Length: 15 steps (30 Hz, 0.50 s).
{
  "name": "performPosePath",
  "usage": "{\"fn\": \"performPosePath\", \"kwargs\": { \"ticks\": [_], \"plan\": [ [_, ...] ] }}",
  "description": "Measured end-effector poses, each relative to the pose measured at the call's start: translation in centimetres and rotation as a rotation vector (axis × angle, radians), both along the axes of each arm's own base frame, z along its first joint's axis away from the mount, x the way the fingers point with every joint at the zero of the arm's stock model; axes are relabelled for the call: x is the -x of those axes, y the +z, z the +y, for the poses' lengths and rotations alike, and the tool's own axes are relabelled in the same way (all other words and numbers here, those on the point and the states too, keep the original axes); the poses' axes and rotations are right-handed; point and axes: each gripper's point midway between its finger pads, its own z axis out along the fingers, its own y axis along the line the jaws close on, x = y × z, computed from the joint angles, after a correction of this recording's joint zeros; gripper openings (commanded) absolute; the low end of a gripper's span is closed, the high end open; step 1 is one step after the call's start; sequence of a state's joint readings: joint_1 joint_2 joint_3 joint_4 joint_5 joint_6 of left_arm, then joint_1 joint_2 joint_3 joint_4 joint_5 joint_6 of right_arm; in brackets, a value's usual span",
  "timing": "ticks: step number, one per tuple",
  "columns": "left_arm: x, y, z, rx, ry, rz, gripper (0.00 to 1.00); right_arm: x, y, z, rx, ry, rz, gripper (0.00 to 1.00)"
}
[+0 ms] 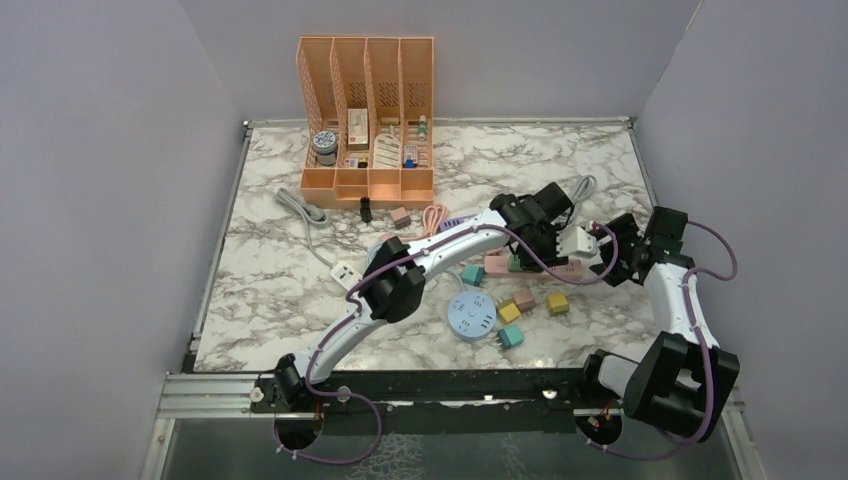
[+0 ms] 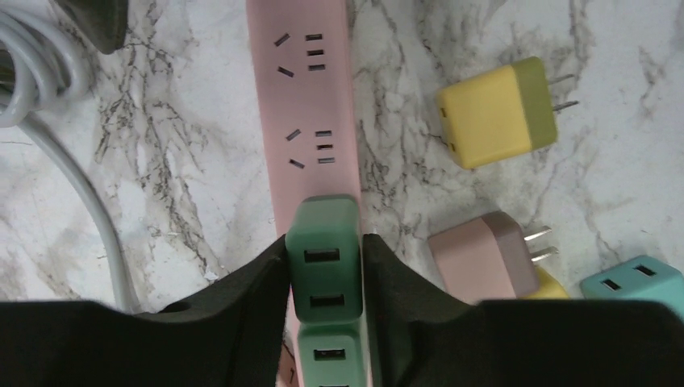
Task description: Insert the plug
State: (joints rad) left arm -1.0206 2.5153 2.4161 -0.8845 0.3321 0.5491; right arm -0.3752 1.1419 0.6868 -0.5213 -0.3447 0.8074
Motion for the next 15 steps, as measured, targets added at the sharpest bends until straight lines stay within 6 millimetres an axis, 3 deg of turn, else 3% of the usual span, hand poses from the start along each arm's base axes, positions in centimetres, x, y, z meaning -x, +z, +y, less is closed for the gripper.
{"fn": "performPosePath", "kwargs": {
  "ticks": [7,15],
  "plan": [
    [-1.0,0.4,-0.7,0.032,0.028,-0.036,0.6,0.0,0.0,0.0,0.001,0.0,0.0,0.76],
    [-1.4,3.8,-1.1,0.109,0.057,-0.063,0.66,0.0,0.1,-0.1,0.014,0.005,-0.004,0.77]
  ]
}}
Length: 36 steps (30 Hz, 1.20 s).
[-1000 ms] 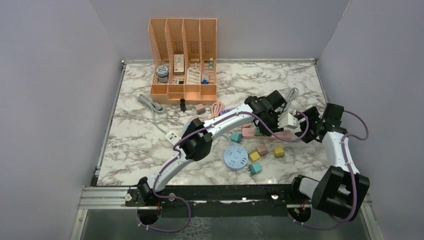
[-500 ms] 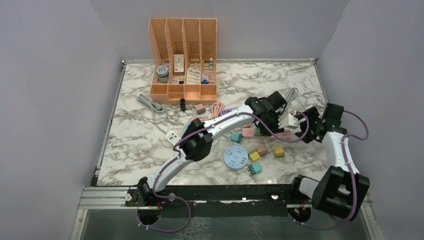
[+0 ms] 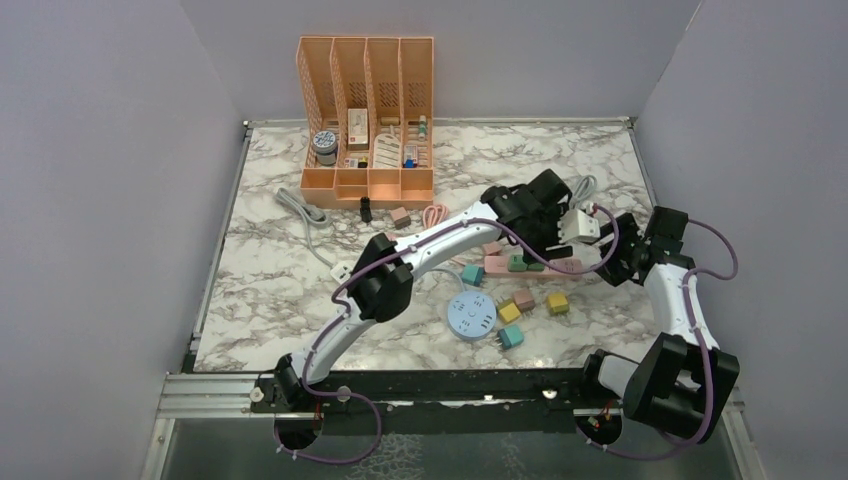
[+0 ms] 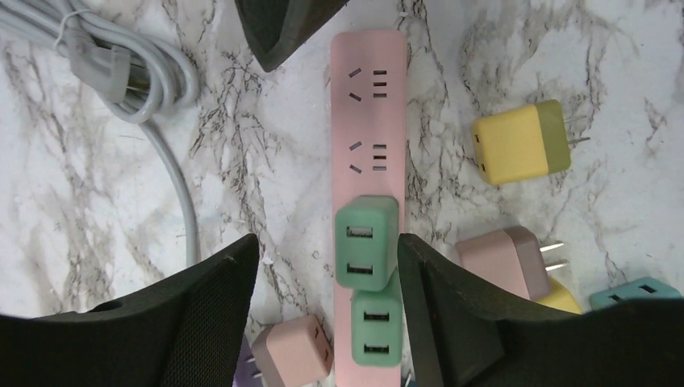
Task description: Insert the plug
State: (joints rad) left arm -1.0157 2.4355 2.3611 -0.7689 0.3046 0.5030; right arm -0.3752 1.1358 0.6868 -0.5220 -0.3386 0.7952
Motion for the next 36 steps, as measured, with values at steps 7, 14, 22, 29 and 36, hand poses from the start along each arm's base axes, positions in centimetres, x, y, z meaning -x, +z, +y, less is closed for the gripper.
{"fn": "performPosePath", "kwargs": {
  "ticks": [7,14,22,29,36],
  "plan": [
    [1.1,3.6,1.6,0.038,0.022,-0.004,0.63,-0.1,0.4,1.1,0.034,0.122,-0.045,0.73],
    [1.9,4.1,2.9,0.092,0.172,0.1,0.48,-0.3,1.5,4.5,0.059,0.334,-0.134,0.63],
    [-0.8,2.7,3.0,0.205,0.593,0.219,0.42,0.4,1.0,6.9,0.027,0.445,-0.148,0.55],
    [-2.7,3.6,2.5,0.29,0.734,0.238,0.4,0.5,0.3,8.4,0.025,0.517,-0.14,0.43],
    [-2.2,1.9,2.1,0.262,0.716,0.269,0.33,1.1,-0.8,9.2,0.021,0.543,-0.105,0.36]
  ]
}}
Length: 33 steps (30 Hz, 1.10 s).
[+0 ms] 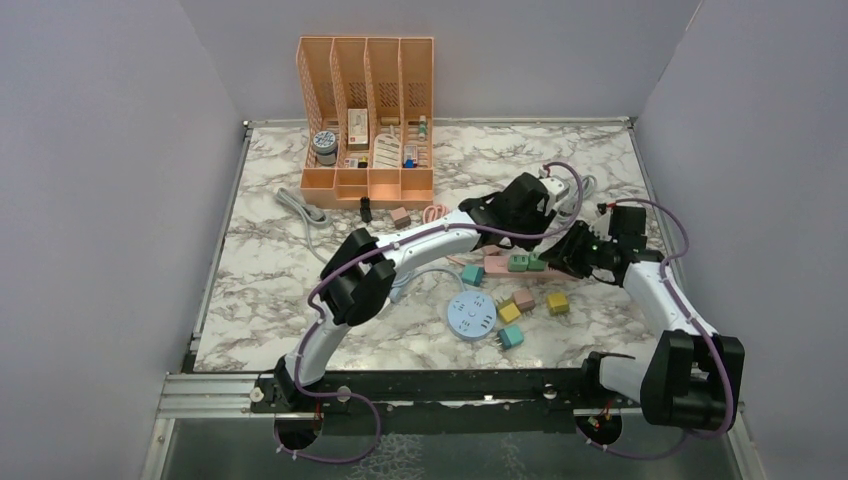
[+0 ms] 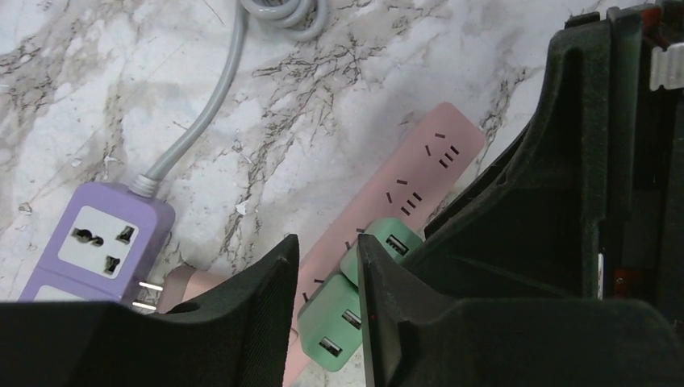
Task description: Insert the plug
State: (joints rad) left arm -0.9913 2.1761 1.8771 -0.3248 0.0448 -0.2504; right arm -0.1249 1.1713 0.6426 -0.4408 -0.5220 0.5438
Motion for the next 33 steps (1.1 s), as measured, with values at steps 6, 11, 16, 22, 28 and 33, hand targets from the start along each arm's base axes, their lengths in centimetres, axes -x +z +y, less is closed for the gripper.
{"fn": "performPosePath", "kwargs": {
  "ticks": [6,11,16,22,28,33],
  "plan": [
    [0.9,-0.7,-0.4,-0.001,-0.053,0.028,0.28,0.0,-0.8,-0.3,0.023,-0.016,0.023,0.27],
    [1.8,-2.1,-0.2,-0.017,-0.095,0.057,0.24,-0.3,-0.9,-0.2,0.021,-0.017,0.019,0.24],
    [2.3,-3.1,0.0,-0.032,-0.119,0.07,0.16,-0.3,-1.0,-0.2,0.021,-0.027,0.025,0.23],
    [2.3,-3.3,-0.1,-0.027,-0.137,0.044,0.1,-0.4,-0.9,-0.3,0.026,-0.044,0.029,0.2],
    [2.2,-3.5,-0.1,-0.065,-0.14,-0.012,0.06,-0.4,-1.0,0.0,0.037,-0.059,0.034,0.13],
    [2.5,-3.5,-0.1,-0.099,-0.156,-0.076,0.05,-0.2,-0.8,-0.1,0.069,-0.085,0.029,0.08]
  ]
}}
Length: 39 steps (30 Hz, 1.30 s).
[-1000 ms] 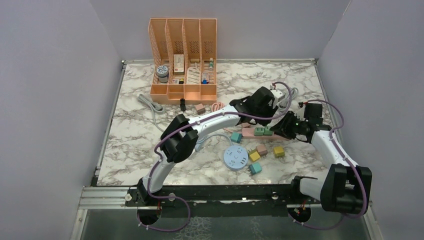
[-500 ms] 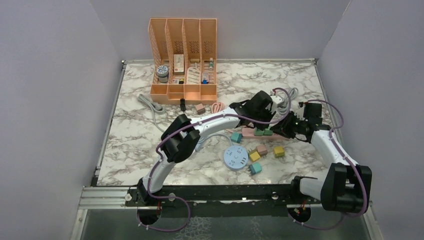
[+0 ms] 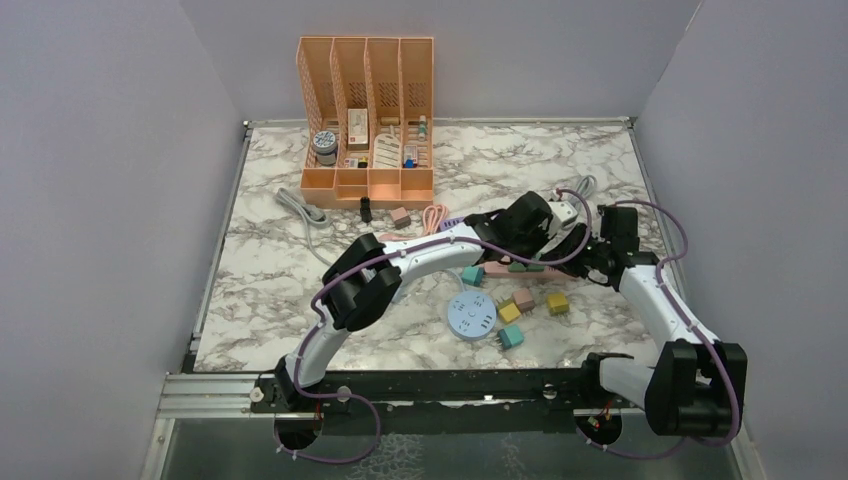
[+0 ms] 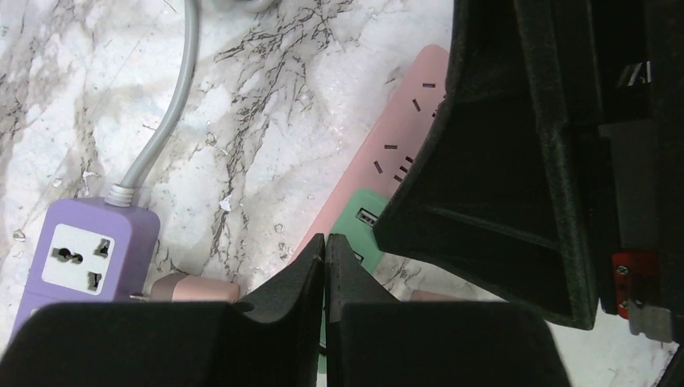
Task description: Insert the plug
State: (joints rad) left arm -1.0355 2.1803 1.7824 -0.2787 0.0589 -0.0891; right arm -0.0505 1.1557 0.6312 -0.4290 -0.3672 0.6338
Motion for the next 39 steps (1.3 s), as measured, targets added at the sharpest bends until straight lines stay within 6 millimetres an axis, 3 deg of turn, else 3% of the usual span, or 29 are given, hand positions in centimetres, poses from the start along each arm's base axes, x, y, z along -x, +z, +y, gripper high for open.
{"fn": "performPosePath", "kwargs": {
  "ticks": [23,25,31,34,39],
  "plan": [
    [1.0,-0.5,0.0,-0.036,-0.066,-0.068,0.01,0.8,-0.8,-0.4,-0.024,-0.157,0.037,0.02],
    [1.0,-0.4,0.0,-0.037,-0.066,-0.068,0.08,0.8,-0.6,-0.5,-0.02,-0.159,0.03,0.05],
    [1.9,0.5,0.1,-0.051,-0.079,-0.019,0.36,1.3,0.6,-1.2,0.037,-0.151,0.036,0.28],
    [2.7,1.4,0.1,-0.053,-0.078,0.025,0.42,1.1,2.0,-1.4,0.063,-0.125,0.011,0.32],
    [2.8,4.8,0.2,0.005,-0.05,0.039,0.45,1.6,3.6,-1.5,0.092,-0.087,-0.045,0.38]
  ]
}}
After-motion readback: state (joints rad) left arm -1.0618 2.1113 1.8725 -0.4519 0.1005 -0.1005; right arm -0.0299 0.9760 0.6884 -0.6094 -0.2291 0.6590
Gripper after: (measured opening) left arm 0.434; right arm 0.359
